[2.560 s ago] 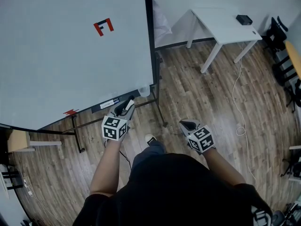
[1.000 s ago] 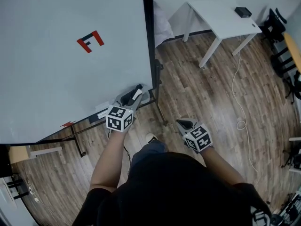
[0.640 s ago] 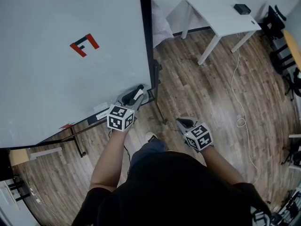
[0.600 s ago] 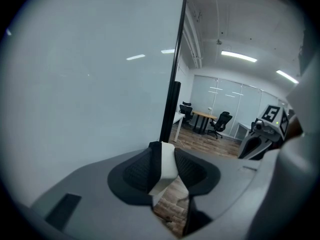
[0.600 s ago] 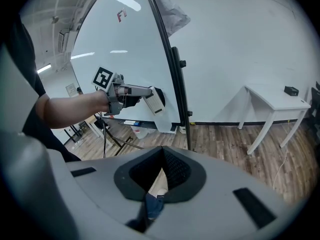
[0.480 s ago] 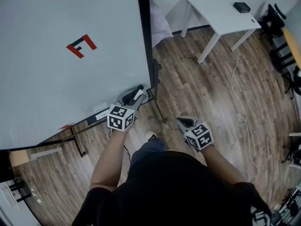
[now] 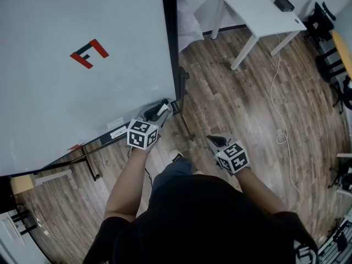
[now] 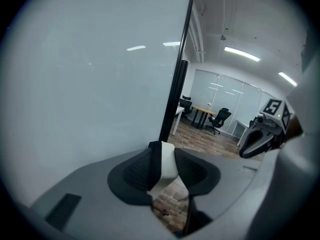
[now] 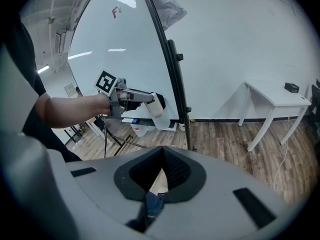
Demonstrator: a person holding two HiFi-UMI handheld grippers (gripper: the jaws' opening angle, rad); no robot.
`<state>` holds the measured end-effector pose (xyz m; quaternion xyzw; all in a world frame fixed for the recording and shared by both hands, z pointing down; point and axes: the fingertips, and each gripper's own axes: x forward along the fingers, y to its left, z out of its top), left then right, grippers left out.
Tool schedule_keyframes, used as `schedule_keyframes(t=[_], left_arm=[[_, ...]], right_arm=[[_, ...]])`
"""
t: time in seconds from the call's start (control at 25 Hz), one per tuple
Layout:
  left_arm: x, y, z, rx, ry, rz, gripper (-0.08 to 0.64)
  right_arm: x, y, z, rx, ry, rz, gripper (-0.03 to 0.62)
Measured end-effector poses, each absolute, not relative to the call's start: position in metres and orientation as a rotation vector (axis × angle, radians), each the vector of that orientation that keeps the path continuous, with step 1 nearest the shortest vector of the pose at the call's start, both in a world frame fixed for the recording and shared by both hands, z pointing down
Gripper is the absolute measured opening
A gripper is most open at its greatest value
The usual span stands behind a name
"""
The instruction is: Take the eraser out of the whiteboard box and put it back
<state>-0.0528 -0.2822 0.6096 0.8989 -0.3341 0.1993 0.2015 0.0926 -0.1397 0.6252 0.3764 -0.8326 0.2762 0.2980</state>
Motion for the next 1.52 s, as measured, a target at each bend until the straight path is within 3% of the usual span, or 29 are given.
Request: schedule_keyframes(t=[1.52], left_arm=[[-0.044,-0.286,0.66,2.474,-0.893,0.729,0.167]], right_arm=[[0.092,-0.139,0.636,1.009,-2.194,0.779,-0.005]])
